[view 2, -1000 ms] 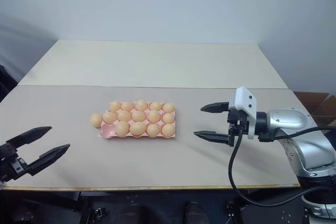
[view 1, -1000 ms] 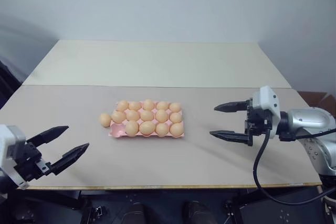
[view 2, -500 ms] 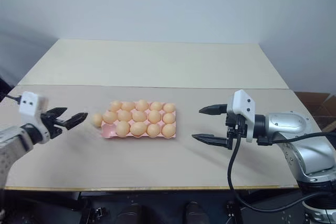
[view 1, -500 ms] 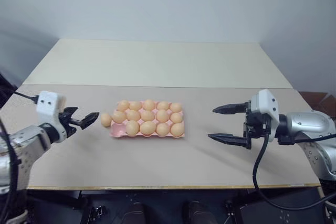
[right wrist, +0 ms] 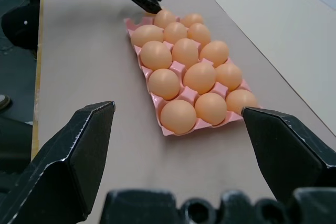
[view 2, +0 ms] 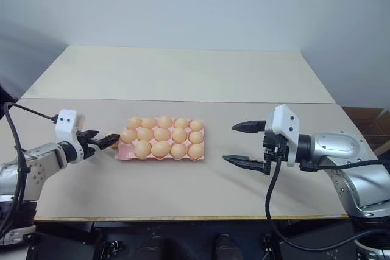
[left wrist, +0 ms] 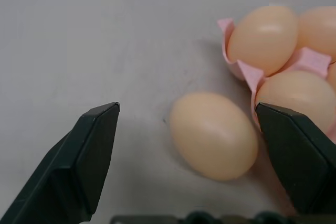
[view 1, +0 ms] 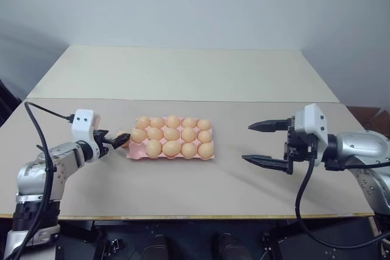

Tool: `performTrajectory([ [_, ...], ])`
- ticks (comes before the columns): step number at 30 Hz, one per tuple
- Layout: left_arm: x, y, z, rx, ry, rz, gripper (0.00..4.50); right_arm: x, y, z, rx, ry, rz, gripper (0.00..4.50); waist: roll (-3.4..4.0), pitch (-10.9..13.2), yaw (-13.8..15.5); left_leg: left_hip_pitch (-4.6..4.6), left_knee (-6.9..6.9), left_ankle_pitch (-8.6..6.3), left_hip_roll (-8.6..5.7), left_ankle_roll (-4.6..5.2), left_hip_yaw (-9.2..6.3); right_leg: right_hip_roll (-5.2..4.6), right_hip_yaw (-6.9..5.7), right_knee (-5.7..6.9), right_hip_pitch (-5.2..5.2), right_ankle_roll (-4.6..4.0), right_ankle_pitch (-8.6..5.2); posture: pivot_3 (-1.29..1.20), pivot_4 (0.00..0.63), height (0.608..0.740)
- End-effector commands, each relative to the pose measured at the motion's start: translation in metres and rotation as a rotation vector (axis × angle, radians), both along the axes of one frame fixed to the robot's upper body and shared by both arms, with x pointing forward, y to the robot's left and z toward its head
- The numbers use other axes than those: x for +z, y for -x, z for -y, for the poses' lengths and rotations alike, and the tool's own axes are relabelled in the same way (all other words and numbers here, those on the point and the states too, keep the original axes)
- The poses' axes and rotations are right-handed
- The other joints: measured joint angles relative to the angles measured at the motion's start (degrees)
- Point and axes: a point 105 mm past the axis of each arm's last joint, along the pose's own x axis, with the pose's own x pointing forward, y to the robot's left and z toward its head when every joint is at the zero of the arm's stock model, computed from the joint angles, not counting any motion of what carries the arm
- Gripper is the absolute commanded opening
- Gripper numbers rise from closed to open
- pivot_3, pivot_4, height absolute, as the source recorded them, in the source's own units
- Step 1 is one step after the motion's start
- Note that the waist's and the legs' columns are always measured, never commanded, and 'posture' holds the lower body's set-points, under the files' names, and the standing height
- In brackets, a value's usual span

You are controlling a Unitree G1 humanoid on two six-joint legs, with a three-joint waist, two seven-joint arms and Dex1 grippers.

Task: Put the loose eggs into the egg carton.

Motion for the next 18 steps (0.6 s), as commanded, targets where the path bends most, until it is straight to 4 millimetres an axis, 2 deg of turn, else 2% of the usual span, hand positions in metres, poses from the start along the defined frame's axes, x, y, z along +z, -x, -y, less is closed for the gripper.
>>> performTrajectory([
  [1, 0.001, 0.001, 0.000, 0.008, -0.003, 0.005, 4.49, 0.011, 0.004, 0.001, 0.004, -0.003, 0.039, 4.50, 0.00, 0.0, 0.0, 0.00, 0.00, 0.00, 0.00, 0.00, 0.00, 0.00, 0.00, 0.00, 0.00, 0.00, 0.00, 0.00, 0.150, 0.740],
  [18, -0.002, -0.008, -0.009, 0.076, 0.010, -0.011, 4.49, 0.011, 0.005, 0.000, 0.005, -0.004, 0.043, 4.50, 0.00, 0.0, 0.0, 0.00, 0.01, 0.00, 0.00, 0.00, -0.01, 0.01, 0.00, 0.02, 0.00, 0.00, 0.01, 0.00, 0.150, 0.740],
])
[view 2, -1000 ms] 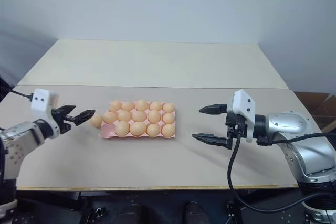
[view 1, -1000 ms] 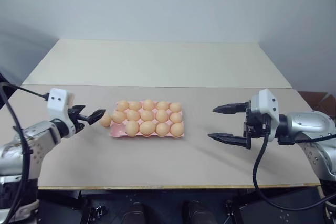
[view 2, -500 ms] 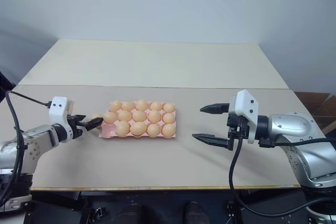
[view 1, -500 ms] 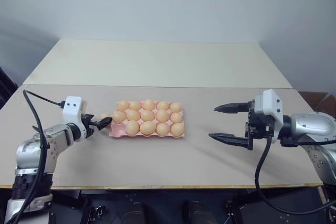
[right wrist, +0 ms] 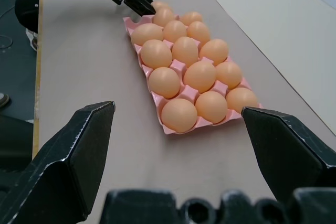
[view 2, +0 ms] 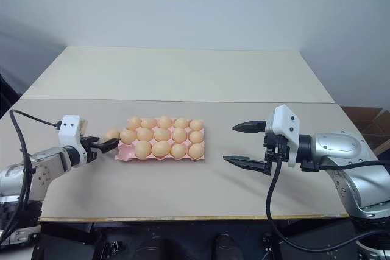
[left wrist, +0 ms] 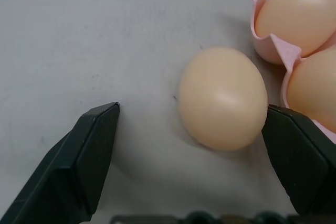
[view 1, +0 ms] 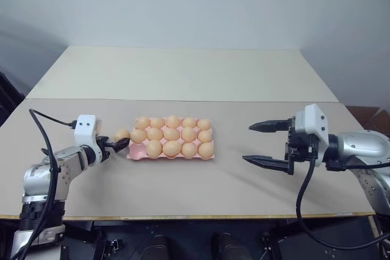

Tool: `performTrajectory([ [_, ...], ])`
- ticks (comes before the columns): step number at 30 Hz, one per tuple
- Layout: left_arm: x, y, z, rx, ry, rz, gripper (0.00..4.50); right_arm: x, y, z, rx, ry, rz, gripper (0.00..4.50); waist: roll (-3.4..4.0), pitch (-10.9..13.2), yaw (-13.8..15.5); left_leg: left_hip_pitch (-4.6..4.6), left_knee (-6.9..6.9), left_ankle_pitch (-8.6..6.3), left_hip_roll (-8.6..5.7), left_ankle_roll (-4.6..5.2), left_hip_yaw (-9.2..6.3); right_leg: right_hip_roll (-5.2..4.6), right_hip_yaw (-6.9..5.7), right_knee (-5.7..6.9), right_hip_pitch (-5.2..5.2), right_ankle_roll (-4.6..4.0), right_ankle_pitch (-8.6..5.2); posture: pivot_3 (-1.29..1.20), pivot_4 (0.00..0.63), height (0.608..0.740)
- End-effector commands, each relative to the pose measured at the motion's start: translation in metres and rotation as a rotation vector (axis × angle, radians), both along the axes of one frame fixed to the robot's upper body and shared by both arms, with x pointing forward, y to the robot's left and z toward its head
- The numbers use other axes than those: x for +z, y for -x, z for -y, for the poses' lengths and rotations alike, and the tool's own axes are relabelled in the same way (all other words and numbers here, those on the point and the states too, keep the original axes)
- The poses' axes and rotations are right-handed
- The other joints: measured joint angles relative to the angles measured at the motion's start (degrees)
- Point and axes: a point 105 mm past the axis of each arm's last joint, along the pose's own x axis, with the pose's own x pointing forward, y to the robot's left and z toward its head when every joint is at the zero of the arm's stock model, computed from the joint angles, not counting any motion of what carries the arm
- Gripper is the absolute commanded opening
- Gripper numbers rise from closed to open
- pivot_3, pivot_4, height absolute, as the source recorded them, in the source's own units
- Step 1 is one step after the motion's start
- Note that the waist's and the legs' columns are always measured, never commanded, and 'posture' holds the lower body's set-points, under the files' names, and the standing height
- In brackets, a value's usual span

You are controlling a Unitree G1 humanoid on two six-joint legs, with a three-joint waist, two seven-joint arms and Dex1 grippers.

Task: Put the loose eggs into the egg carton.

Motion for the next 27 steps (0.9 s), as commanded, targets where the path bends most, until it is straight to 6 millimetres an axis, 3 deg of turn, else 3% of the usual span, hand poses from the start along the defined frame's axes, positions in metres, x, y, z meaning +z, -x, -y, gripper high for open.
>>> performTrajectory([
  [1, 0.010, -0.006, -0.004, 0.010, -0.012, 0.032, 4.49, 0.012, 0.005, -0.001, 0.007, -0.009, 0.051, 4.50, 0.00, 0.0, 0.0, 0.00, 0.00, 0.00, 0.00, 0.00, 0.00, 0.00, 0.00, 0.00, 0.00, 0.00, 0.00, 0.00, 0.150, 0.740],
  [11, 0.006, -0.028, 0.005, -0.043, -0.028, 0.047, 4.49, 0.014, 0.008, -0.003, 0.007, -0.007, 0.061, 4.50, -0.01, 0.0, 0.1, 0.00, 0.02, 0.00, -0.02, 0.01, -0.01, -0.01, -0.01, 0.00, 0.03, 0.01, 0.01, 0.00, 0.150, 0.740],
  [14, 0.006, -0.031, 0.009, -0.060, -0.026, 0.060, 3.87, 0.015, 0.009, -0.003, 0.006, -0.005, 0.062, 4.50, -0.01, 0.0, 0.1, 0.00, 0.02, 0.01, -0.03, 0.01, -0.01, -0.02, -0.01, 0.00, 0.03, 0.01, 0.01, 0.00, 0.150, 0.740],
  [20, 0.002, -0.025, 0.010, -0.069, -0.048, 0.052, 2.05, 0.014, 0.009, -0.002, 0.003, 0.000, 0.057, 4.50, -0.01, 0.0, 0.0, 0.00, 0.02, 0.01, -0.03, 0.01, -0.01, -0.02, 0.00, 0.00, 0.04, 0.03, 0.03, 0.00, 0.150, 0.740],
  [22, 0.001, -0.023, 0.007, -0.060, -0.074, 0.044, 1.84, 0.014, 0.009, -0.002, 0.002, -0.001, 0.056, 4.50, -0.01, 0.0, 0.0, 0.01, 0.02, 0.01, -0.03, 0.01, -0.01, -0.02, 0.01, 0.00, 0.04, 0.03, 0.02, 0.00, 0.150, 0.740],
  [27, 0.011, -0.008, -0.011, -0.041, -0.139, 0.063, 1.84, 0.014, 0.008, -0.002, -0.001, -0.009, 0.054, 4.50, -0.01, 0.0, -0.4, 0.02, 0.02, 0.01, -0.02, 0.01, -0.01, -0.01, 0.02, 0.01, 0.03, 0.03, 0.02, 0.00, 0.150, 0.740],
])
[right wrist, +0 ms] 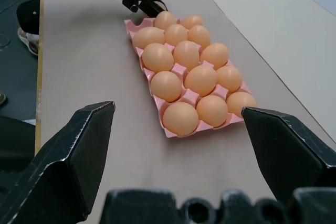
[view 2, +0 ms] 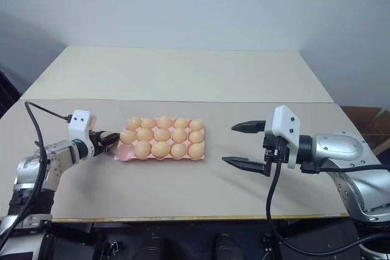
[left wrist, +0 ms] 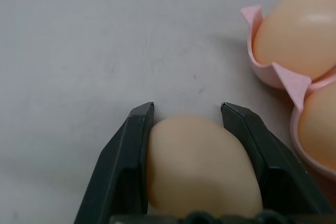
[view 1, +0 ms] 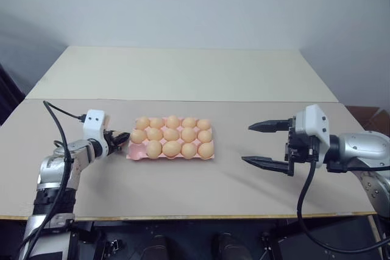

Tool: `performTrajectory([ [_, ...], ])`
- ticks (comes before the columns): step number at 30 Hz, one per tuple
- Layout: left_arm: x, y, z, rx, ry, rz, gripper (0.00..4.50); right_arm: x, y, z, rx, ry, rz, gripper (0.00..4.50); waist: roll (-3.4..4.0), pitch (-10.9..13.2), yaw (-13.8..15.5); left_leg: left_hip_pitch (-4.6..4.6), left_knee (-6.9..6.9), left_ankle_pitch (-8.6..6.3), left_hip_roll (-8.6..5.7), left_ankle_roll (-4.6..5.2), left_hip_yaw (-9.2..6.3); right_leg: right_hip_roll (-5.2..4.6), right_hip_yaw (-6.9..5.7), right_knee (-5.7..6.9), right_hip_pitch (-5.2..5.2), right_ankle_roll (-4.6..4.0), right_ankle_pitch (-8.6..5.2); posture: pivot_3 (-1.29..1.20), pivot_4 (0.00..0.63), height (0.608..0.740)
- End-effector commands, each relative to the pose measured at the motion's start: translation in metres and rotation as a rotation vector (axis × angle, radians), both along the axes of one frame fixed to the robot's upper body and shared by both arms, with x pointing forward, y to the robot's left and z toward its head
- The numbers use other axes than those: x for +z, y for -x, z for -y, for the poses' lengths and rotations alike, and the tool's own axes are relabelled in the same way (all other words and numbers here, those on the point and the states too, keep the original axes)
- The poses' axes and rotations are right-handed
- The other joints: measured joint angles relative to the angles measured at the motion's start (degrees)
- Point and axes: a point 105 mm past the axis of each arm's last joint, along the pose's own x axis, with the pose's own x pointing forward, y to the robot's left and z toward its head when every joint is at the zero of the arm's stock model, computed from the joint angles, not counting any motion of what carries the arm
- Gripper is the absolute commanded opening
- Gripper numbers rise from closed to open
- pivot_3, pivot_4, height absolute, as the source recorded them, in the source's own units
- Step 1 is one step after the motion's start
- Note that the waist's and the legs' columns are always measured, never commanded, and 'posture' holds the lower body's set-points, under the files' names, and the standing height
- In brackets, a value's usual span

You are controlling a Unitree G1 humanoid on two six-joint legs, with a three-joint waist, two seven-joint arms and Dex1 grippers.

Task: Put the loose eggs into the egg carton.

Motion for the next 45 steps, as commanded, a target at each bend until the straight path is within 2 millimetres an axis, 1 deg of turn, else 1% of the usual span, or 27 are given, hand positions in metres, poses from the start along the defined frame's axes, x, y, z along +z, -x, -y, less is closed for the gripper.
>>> performTrajectory([
  [1, 0.017, 0.011, -0.015, 0.014, -0.059, 0.043, 1.84, 0.010, 0.003, 0.000, -0.001, -0.013, 0.038, 4.50, 0.00, 0.0, -0.2, 0.00, 0.00, 0.00, 0.00, 0.00, 0.00, 0.00, 0.00, 0.00, -0.01, 0.00, 0.00, 0.00, 0.150, 0.740],
  [2, 0.019, 0.013, -0.015, 0.011, -0.063, 0.047, 1.84, 0.010, 0.003, 0.000, -0.001, -0.014, 0.038, 4.50, 0.00, 0.0, -0.1, 0.00, 0.00, 0.00, 0.01, 0.00, 0.00, 0.00, 0.00, 0.00, -0.01, 0.00, 0.00, 0.00, 0.150, 0.740],
  [4, 0.032, 0.021, -0.013, -0.028, -0.062, 0.099, 1.84, 0.010, 0.003, 0.000, -0.001, -0.017, 0.037, 4.50, 0.00, 0.0, 0.1, -0.01, 0.00, 0.00, 0.01, 0.00, 0.00, -0.01, -0.02, 0.01, -0.01, 0.00, 0.00, 0.00, 0.150, 0.740],
  [6, 0.048, 0.030, -0.005, -0.084, -0.056, 0.173, 1.84, 0.009, 0.003, -0.001, 0.001, -0.021, 0.034, 4.50, 0.00, 0.0, 0.1, -0.02, 0.00, 0.00, 0.01, 0.00, 0.00, -0.03, -0.02, -0.01, -0.01, 0.00, -0.01, 0.00, 0.150, 0.740],
  [9, 0.063, 0.039, 0.006, -0.154, -0.001, 0.242, 1.84, 0.007, 0.004, -0.001, 0.002, -0.027, 0.028, 4.50, 0.00, 0.0, 0.5, -0.03, 0.00, 0.00, 0.00, 0.00, 0.01, -0.04, -0.04, -0.02, -0.02, 0.00, -0.01, 0.00, 0.150, 0.740],
  [10, 0.068, 0.042, 0.013, -0.192, 0.022, 0.267, 1.84, 0.006, 0.004, -0.002, 0.003, -0.028, 0.025, 4.50, 0.00, 0.0, 0.5, -0.03, 0.00, 0.00, 0.01, 0.00, 0.00, -0.04, -0.04, -0.02, -0.01, 0.00, -0.01, 0.00, 0.150, 0.740],
  [13, 0.076, 0.048, 0.033, -0.320, 0.062, 0.283, 1.84, 0.005, 0.004, -0.003, 0.008, -0.032, 0.022, 4.50, 0.00, 0.0, 0.5, -0.02, 0.00, 0.00, 0.00, 0.00, 0.01, -0.04, -0.04, -0.02, 0.00, -0.01, -0.01, 0.00, 0.150, 0.740],
  [14, 0.076, 0.051, 0.039, -0.358, 0.068, 0.277, 1.84, 0.005, 0.004, -0.003, 0.009, -0.034, 0.024, 4.50, 0.00, 0.0, 0.4, -0.01, 0.00, 0.00, 0.00, 0.00, 0.01, -0.04, -0.03, -0.01, 0.00, -0.01, -0.01, 0.00, 0.150, 0.740],
  [17, 0.066, 0.052, 0.052, -0.438, 0.056, 0.228, 1.84, 0.005, 0.005, -0.004, 0.007, -0.038, 0.027, 4.50, 0.00, 0.0, 0.3, -0.01, 0.00, 0.00, 0.00, 0.00, 0.01, -0.02, -0.02, -0.01, 0.00, 0.00, -0.01, 0.00, 0.150, 0.740],
  [21, 0.052, 0.048, 0.058, -0.468, 0.046, 0.173, 1.84, 0.004, 0.007, -0.002, -0.008, -0.040, 0.030, 4.50, 0.00, 0.0, 0.3, -0.01, 0.00, 0.00, 0.00, 0.00, 0.01, -0.01, -0.01, -0.01, 0.00, 0.00, -0.01, 0.00, 0.150, 0.740],
  [23, 0.049, 0.047, 0.058, -0.471, 0.039, 0.151, 1.84, 0.005, 0.008, -0.001, -0.016, -0.043, 0.033, 4.50, 0.00, 0.0, 0.3, -0.01, 0.00, 0.00, 0.00, 0.00, 0.00, -0.01, -0.01, -0.01, 0.00, 0.00, -0.01, 0.00, 0.150, 0.740],
  [25, 0.047, 0.047, 0.057, -0.479, 0.027, 0.139, 2.52, 0.005, 0.008, -0.001, -0.020, -0.043, 0.035, 4.50, 0.00, 0.0, 0.3, -0.01, 0.00, 0.00, 0.00, 0.00, 0.01, 0.00, -0.01, -0.01, 0.00, 0.00, -0.01, 0.00, 0.150, 0.740],
  [26, 0.049, 0.048, 0.056, -0.489, 0.037, 0.145, 2.77, 0.004, 0.008, -0.001, -0.024, -0.043, 0.036, 4.50, 0.00, 0.0, 0.2, -0.01, 0.00, 0.00, 0.00, 0.00, 0.00, 0.00, -0.01, -0.01, -0.01, 0.00, -0.01, 0.00, 0.150, 0.740],
  [31, 0.071, 0.048, 0.048, -0.495, 0.057, 0.217, 4.35, 0.003, 0.007, -0.001, -0.032, -0.048, 0.040, 4.50, 0.00, 0.0, 0.3, -0.01, 0.00, 0.00, 0.01, 0.00, 0.00, 0.00, -0.02, -0.02, -0.01, 0.00, -0.02, 0.00, 0.150, 0.740],
  [32, 0.075, 0.048, 0.045, -0.484, 0.045, 0.234, 4.48, 0.003, 0.007, -0.001, -0.032, -0.049, 0.041, 4.50, 0.00, 0.0, 0.3, -0.01, 0.00, 0.00, 0.01, 0.00, -0.01, 0.00, -0.02, -0.01, -0.01, 0.00, -0.02, 0.00, 0.150, 0.740],
  [35, 0.084, 0.050, 0.034, -0.443, 0.009, 0.270, 4.48, 0.003, 0.005, -0.002, -0.032, -0.051, 0.045, 4.50, 0.00, 0.0, 0.1, -0.01, 0.00, 0.00, 0.01, 0.00, 0.00, 0.00, 0.00, -0.02, -0.01, 0.00, -0.02, 0.00, 0.150, 0.740],
  [40, 0.104, 0.071, 0.013, -0.432, -0.028, 0.309, 4.48, 0.003, 0.003, 0.001, -0.034, -0.049, 0.049, 4.50, 0.00, 0.0, 0.0, -0.01, 0.00, 0.00, 0.02, 0.00, 0.01, 0.00, 0.00, -0.02, -0.03, 0.00, -0.02, 0.00, 0.150, 0.740],
  [43, 0.104, 0.087, 0.005, -0.449, -0.089, 0.290, 4.48, 0.004, -0.001, 0.004, -0.037, -0.043, 0.052, 4.50, 0.01, 0.0, 0.1, -0.01, 0.00, 0.00, 0.03, 0.00, 0.01, -0.01, -0.01, -0.04, -0.03, -0.02, -0.03, 0.00, 0.150, 0.740],
  [45, 0.098, 0.096, 0.003, -0.442, -0.102, 0.271, 4.48, 0.004, -0.003, 0.006, -0.038, -0.039, 0.054, 4.50, 0.03, 0.0, 0.2, 0.00, 0.00, 0.00, 0.02, 0.00, 0.04, -0.03, 0.00, -0.03, -0.04, -0.17, -0.12, 0.00, 0.150, 0.740],
])
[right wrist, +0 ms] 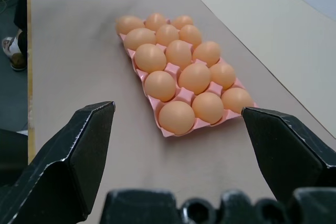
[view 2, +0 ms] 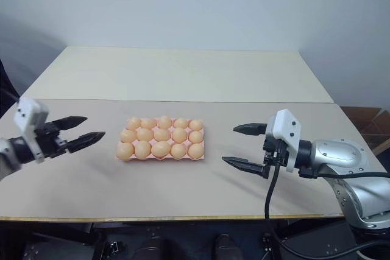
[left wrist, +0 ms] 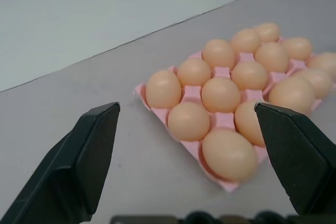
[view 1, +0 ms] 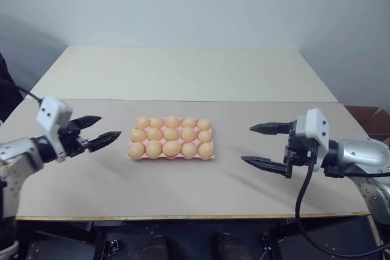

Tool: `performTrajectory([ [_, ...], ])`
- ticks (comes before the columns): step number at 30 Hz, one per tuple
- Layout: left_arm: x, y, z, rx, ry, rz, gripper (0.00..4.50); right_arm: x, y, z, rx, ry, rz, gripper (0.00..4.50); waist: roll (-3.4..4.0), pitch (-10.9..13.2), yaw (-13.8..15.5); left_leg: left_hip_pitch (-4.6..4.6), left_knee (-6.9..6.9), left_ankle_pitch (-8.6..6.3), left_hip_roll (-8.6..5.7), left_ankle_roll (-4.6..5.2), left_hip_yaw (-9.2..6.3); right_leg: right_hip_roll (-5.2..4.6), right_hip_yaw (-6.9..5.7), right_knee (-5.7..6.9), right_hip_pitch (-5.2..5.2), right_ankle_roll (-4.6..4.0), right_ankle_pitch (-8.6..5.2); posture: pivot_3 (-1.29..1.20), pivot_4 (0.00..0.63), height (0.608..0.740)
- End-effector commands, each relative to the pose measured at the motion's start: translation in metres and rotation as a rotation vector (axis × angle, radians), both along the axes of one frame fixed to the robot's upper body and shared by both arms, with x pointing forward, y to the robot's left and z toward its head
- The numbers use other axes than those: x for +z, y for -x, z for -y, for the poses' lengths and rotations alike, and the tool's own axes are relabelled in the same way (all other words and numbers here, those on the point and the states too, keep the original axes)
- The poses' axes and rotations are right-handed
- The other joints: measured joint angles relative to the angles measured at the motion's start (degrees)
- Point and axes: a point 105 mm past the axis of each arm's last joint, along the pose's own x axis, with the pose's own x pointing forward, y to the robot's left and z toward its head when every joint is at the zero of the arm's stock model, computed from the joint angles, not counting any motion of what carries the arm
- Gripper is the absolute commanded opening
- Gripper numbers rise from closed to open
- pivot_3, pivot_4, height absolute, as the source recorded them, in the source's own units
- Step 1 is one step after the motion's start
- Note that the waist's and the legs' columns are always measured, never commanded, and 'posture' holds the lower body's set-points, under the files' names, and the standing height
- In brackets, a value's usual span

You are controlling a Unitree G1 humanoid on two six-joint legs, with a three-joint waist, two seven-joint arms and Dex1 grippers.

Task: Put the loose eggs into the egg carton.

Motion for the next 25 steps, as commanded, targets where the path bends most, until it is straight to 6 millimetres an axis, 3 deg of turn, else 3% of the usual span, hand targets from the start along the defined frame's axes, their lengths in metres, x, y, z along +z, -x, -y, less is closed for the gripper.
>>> performTrajectory([
  [1, 0.007, 0.016, 0.004, -0.025, -0.033, 0.050, 4.48, 0.011, -0.002, 0.002, 0.011, 0.005, 0.058, 4.50, 0.00, 0.0, 0.0, 0.00, 0.00, 0.00, 0.01, 0.00, 0.01, 0.00, 0.00, 0.00, -0.02, -0.06, -0.04, 0.00, 0.150, 0.740],
  [10, 0.001, 0.072, 0.002, 0.011, 0.051, 0.012, 4.48, 0.009, -0.007, 0.005, 0.023, 0.010, 0.034, 4.50, 0.00, 0.0, -0.2, -0.01, 0.00, 0.00, 0.04, -0.01, 0.03, 0.01, 0.00, -0.02, -0.04, -0.14, -0.09, 0.00, 0.150, 0.740],
  [14, 0.001, 0.086, 0.007, 0.013, 0.071, 0.006, 4.48, 0.010, -0.011, 0.004, 0.038, 0.016, 0.030, 4.50, 0.00, 0.0, -0.1, 0.06, 0.00, -0.01, 0.05, -0.01, 0.05, 0.01, 0.02, 0.01, -0.02, -0.19, -0.12, 0.00, 0.150, 0.740],
  [25, 0.005, 0.088, 0.011, 0.019, 0.097, 0.006, 4.48, 0.011, -0.015, 0.002, 0.065, 0.023, 0.027, 4.50, 0.00, 0.0, 0.1, 0.02, 0.00, -0.01, 0.04, -0.01, 0.05, 0.03, 0.04, -0.01, -0.04, -0.20, -0.13, 0.00, 0.150, 0.740],
])
